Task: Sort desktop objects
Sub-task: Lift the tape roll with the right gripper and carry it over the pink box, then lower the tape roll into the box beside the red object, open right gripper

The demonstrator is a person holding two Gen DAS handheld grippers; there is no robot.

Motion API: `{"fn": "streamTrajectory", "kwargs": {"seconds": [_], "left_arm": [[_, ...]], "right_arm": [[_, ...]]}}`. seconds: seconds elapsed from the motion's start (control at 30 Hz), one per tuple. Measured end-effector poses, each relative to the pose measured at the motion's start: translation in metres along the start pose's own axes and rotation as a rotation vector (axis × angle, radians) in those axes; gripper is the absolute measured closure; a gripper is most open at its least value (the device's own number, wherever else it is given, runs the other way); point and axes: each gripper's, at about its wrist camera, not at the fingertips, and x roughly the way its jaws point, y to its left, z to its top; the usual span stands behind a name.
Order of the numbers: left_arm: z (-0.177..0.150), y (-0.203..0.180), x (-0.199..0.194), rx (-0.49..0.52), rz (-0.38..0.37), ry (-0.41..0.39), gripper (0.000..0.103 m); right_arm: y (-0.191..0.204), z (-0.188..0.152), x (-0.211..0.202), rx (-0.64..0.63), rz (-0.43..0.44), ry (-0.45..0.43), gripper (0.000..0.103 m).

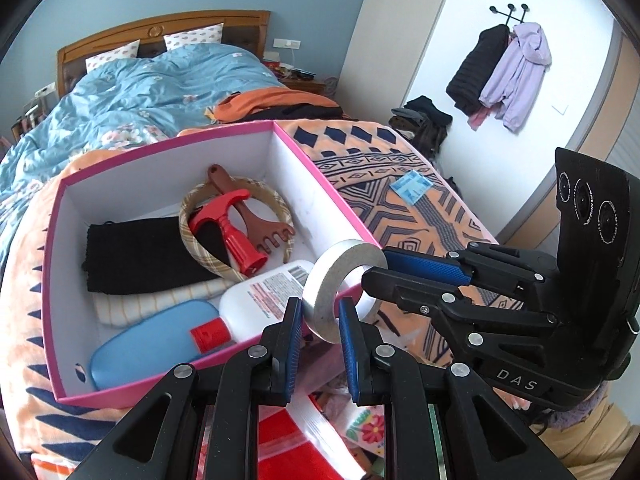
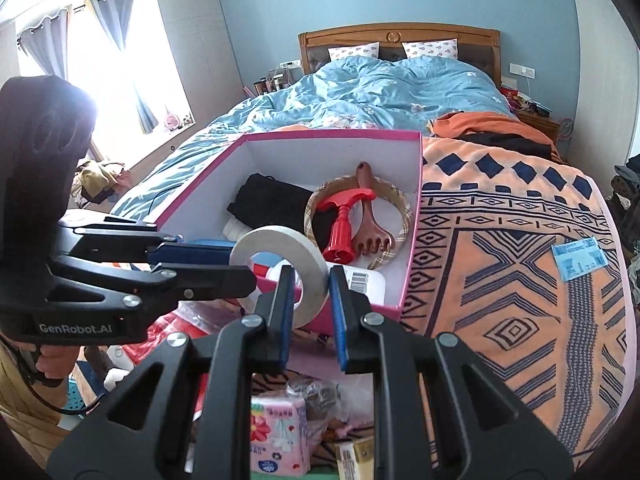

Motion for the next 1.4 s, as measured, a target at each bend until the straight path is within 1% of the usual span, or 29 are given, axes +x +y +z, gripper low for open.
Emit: {"fn": "streamTrajectory", "kwargs": {"seconds": [0.5, 1.4], "left_arm": [[0.02, 0.015, 0.011, -0.033, 0.013, -0.001, 0.085], [0.032, 0.019, 0.014, -0.023, 0.04, -0.025, 0.085]], "right_arm": [[-0.005, 0.025, 0.016, -0.015, -0.009, 0.011, 0.083], [-0.009, 0.038, 0.021, -0.02, -0.01, -0.002, 0.083]]}}
